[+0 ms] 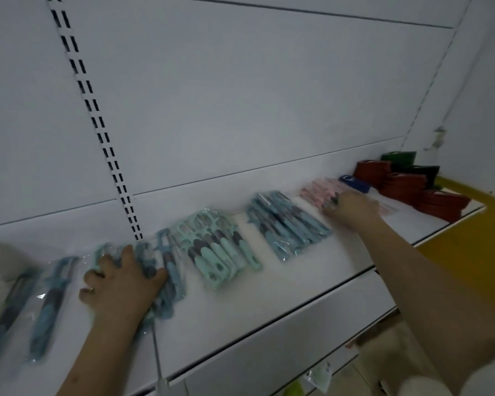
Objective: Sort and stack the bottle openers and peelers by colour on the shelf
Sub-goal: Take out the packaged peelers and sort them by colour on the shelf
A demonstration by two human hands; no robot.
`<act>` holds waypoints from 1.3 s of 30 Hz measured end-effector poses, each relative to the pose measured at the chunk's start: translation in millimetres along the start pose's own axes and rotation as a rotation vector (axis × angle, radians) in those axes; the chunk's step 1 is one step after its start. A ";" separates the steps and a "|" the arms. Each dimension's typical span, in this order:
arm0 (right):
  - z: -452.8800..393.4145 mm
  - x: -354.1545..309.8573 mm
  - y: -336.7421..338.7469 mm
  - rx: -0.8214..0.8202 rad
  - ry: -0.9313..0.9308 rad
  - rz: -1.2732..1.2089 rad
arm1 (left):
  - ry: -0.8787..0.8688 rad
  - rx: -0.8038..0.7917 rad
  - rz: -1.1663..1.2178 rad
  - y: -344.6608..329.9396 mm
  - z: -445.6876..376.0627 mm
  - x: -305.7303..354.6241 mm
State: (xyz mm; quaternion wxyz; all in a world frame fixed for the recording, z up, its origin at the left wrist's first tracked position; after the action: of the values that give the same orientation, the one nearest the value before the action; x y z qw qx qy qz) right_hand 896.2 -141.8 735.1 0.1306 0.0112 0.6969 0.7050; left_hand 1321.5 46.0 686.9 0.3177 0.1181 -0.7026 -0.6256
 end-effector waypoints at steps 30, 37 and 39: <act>237.5 -283.3 -77.1 -0.091 0.674 -0.168 | -0.148 0.041 0.446 19.2 10.5 -70.6; 232.4 -294.1 -76.1 -0.197 0.672 -0.128 | -0.158 0.121 0.568 29.0 18.0 -73.2; 228.3 -293.0 -76.6 -0.200 0.652 -0.154 | -0.167 0.132 0.511 37.2 22.3 -74.4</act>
State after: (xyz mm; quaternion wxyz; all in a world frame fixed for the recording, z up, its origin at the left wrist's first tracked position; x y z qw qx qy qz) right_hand 1237.2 23.0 714.8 -0.0457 -0.2801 0.6282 0.7244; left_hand 1374.2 112.9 699.9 0.3979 -0.0945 -0.7727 -0.4854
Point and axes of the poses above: each hand's wrist, its own z-axis away from the middle knuckle, its own y-axis out of the back of the hand, x = y × z, the point moved 3 cm from there along -z, towards the middle knuckle, and after that the axes turned 2 degrees about -y, right-handed, at the moved point
